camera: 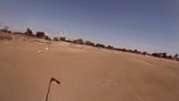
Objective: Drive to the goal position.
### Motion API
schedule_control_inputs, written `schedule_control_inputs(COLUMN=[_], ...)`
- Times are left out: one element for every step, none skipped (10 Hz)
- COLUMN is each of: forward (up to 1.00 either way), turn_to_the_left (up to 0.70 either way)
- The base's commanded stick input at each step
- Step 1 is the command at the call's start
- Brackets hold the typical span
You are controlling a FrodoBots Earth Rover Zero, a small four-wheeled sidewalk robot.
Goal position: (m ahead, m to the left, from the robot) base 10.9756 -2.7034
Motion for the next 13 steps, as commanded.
schedule_control_inputs(forward=[0.7, 0.7, 0.7, 0.7, 0.7, 0.7, 0.7, 0.7, 0.7, 0.7, 0.7, 0.7, 0.7], turn_to_the_left=[0.0, 0.0, 0.0, 0.0, 0.0, 0.0, 0.0, 0.0, 0.0, 0.0, 0.0, 0.0, 0.0])
